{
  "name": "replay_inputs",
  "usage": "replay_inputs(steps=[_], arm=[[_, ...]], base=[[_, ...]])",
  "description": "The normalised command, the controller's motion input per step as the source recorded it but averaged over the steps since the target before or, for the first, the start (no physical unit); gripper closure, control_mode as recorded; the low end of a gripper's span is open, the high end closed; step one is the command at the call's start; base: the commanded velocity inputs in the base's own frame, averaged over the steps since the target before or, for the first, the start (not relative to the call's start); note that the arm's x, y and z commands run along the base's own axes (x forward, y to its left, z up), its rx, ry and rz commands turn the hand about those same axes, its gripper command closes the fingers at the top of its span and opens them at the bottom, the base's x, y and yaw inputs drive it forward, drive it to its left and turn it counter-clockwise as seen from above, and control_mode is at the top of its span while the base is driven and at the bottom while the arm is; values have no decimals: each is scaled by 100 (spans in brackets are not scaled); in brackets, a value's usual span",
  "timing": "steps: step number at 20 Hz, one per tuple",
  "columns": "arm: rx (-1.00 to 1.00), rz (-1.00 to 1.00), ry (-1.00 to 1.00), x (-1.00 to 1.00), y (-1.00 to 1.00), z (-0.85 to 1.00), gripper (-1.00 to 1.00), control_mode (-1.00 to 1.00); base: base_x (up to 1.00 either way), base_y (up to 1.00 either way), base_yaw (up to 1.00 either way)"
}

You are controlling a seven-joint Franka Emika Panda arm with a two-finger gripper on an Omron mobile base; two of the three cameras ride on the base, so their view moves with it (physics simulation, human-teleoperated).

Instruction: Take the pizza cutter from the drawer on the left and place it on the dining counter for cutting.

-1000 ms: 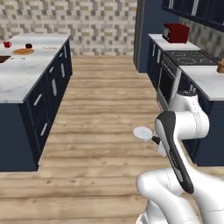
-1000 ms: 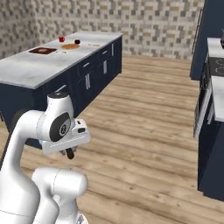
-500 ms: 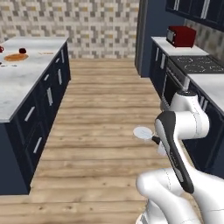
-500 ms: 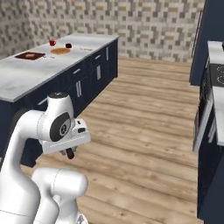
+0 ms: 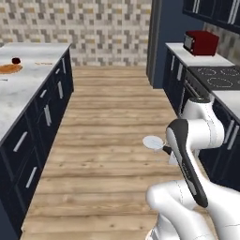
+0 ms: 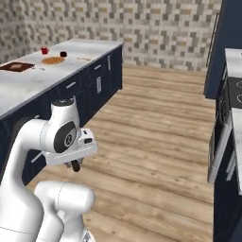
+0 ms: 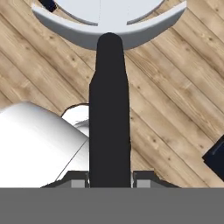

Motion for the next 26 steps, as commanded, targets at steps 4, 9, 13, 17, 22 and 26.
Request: replay_inputs(steps=[4, 9, 13, 17, 22, 26], arm=[[0, 0, 0, 0, 0, 0, 100, 100], [0, 0, 0, 0, 0, 0, 100, 100], [0, 0, 0, 0, 0, 0, 100, 100], [0, 0, 0, 0, 0, 0, 100, 100], [0, 0, 0, 0, 0, 0, 100, 100], [0, 0, 0, 0, 0, 0, 100, 100]], base=[[88, -4, 0], [90, -6, 2], [92, -9, 5], [89, -1, 2], [84, -1, 3], [93, -1, 3]])
